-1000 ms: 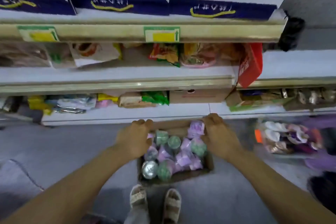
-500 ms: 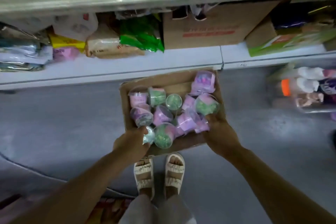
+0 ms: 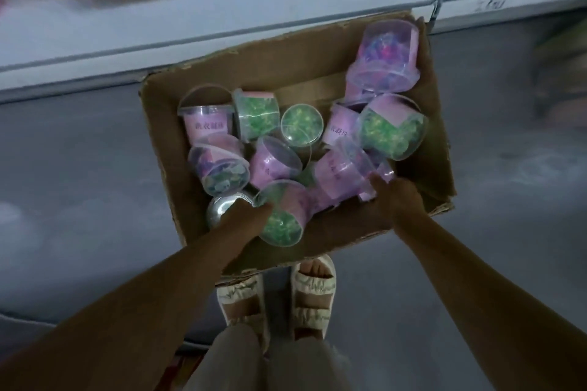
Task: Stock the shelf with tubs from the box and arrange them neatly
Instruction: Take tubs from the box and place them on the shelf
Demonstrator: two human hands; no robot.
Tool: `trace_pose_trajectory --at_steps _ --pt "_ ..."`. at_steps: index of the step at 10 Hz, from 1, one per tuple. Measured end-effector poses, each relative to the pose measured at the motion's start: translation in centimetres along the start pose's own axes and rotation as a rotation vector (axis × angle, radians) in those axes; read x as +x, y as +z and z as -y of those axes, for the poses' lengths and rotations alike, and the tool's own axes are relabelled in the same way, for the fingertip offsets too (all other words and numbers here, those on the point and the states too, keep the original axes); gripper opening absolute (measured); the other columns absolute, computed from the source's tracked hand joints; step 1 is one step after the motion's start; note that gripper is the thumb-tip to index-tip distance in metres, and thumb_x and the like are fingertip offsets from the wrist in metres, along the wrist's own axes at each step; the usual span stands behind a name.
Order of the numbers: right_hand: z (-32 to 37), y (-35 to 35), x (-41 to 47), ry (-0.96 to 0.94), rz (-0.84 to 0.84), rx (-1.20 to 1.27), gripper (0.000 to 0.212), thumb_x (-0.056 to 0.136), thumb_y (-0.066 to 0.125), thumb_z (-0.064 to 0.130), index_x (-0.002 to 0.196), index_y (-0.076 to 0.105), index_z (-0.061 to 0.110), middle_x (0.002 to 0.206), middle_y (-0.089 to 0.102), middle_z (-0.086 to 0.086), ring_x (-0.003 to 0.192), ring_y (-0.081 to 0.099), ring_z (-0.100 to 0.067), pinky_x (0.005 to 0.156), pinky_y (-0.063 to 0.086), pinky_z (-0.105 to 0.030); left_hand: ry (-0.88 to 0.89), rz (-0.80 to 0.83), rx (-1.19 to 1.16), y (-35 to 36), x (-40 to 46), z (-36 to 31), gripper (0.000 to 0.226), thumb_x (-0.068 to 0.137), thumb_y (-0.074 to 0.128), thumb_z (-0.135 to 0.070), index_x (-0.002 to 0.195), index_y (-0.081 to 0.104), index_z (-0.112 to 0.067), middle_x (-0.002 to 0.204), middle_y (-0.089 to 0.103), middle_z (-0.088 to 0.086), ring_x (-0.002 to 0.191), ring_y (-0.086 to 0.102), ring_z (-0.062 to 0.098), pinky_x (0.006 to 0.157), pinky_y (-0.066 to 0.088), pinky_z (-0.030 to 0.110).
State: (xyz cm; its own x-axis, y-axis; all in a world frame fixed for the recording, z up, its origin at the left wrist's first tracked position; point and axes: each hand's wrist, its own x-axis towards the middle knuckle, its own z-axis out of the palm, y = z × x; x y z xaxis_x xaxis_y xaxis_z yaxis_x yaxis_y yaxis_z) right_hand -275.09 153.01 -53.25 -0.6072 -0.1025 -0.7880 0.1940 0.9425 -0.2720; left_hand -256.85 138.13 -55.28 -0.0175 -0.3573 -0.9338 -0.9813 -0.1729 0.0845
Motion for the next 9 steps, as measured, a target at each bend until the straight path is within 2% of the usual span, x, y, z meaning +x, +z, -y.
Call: trace_pose_trajectory --at_steps 1,2,3,4,5,6,7,8,9 --pt "-0.4 1.5 2.6 0.126 -0.006 0.302 0.039 0.086 0.053 0.045 0.105 0.059 0.012 0.086 0.059 -0.006 0.078 0.056 -0.024 0.073 0.046 -0.035 -0.022 -0.009 -0.166 1.5 2.7 -0.4 0.069 0.087 0.052 -0.053 0.13 0.048 0.0 0.128 0.055 0.02 0.117 0.055 0.034 0.098 0.045 0.04" --pt "-0.5 2.7 4.1 0.157 0.014 0.533 0.035 0.085 0.059 0.043 0.112 0.055 0.021 0.084 0.061 -0.005 0.07 0.058 -0.018 0.062 0.049 -0.032 -0.011 0.0 -0.259 2.6 4.8 -1.2 0.069 0.087 0.057 -0.048 0.135 0.042 -0.001 0.131 0.052 0.018 0.118 0.052 0.035 0.096 0.044 0.036" --pt "-0.6 3.6 5.1 0.256 0.034 0.738 0.044 0.086 0.064 0.031 0.126 0.05 0.018 0.109 0.059 -0.006 0.088 0.059 -0.019 0.062 0.05 -0.031 -0.027 0.032 -0.303 3.5 5.8 -1.3 0.074 0.085 0.064 -0.041 0.141 0.033 -0.003 0.137 0.045 0.02 0.123 0.048 0.036 0.098 0.043 0.041" --pt "-0.7 3.4 5.7 0.312 0.076 0.792 0.047 0.088 0.061 0.018 0.132 0.048 0.008 0.11 0.061 -0.011 0.078 0.057 -0.015 0.064 0.049 -0.027 -0.046 0.045 -0.261 3.7 4.5 -2.0 0.094 0.077 0.073 -0.042 0.146 0.019 -0.009 0.14 0.04 0.016 0.125 0.045 0.034 0.1 0.042 0.046" --pt "-0.5 2.8 5.4 0.341 0.125 0.952 0.044 0.086 0.062 0.01 0.128 0.05 0.009 0.1 0.061 -0.007 0.078 0.06 -0.016 0.052 0.053 -0.025 -0.068 0.058 -0.267 3.0 4.5 -2.1 0.107 0.07 0.079 -0.04 0.146 0.009 -0.014 0.136 0.04 0.013 0.12 0.048 0.034 0.092 0.047 0.048" --pt "0.1 3.0 4.6 0.344 0.167 1.171 0.051 0.081 0.067 0.004 0.127 0.051 0.018 0.114 0.064 -0.011 0.095 0.066 -0.024 0.059 0.057 -0.031 0.091 0.09 -0.255 2.4 4.3 -0.9 0.101 0.066 0.083 -0.034 0.141 0.016 -0.026 0.131 0.04 0.003 0.118 0.048 0.027 0.092 0.048 0.045" --pt "1.0 3.4 3.5 0.295 0.094 1.084 0.043 0.084 0.065 0.008 0.124 0.05 0.009 0.117 0.061 -0.018 0.096 0.064 -0.024 0.075 0.056 -0.036 0.192 0.134 -0.293 1.2 3.3 0.1 0.101 0.062 0.085 -0.031 0.14 0.021 -0.032 0.132 0.043 0.001 0.117 0.049 0.026 0.093 0.048 0.046" --pt "1.8 3.4 2.7 0.167 -0.042 0.819 0.035 0.09 0.058 0.016 0.121 0.054 0.0 0.118 0.059 -0.025 0.08 0.063 -0.022 0.064 0.052 -0.025 0.371 0.054 -0.335 -0.2 2.4 0.5 0.095 0.055 0.088 -0.027 0.131 0.032 -0.036 0.123 0.048 -0.002 0.109 0.051 0.021 0.086 0.051 0.039" --pt "2.5 3.5 2.7 0.032 -0.153 0.734 0.033 0.09 0.058 0.02 0.119 0.056 0.003 0.108 0.063 -0.018 0.095 0.064 -0.026 0.063 0.054 -0.021 0.544 -0.113 -0.332 -1.1 1.8 0.1 0.086 0.038 0.083 -0.034 0.108 0.034 -0.047 0.107 0.051 -0.011 0.103 0.054 0.019 0.082 0.053 0.04"
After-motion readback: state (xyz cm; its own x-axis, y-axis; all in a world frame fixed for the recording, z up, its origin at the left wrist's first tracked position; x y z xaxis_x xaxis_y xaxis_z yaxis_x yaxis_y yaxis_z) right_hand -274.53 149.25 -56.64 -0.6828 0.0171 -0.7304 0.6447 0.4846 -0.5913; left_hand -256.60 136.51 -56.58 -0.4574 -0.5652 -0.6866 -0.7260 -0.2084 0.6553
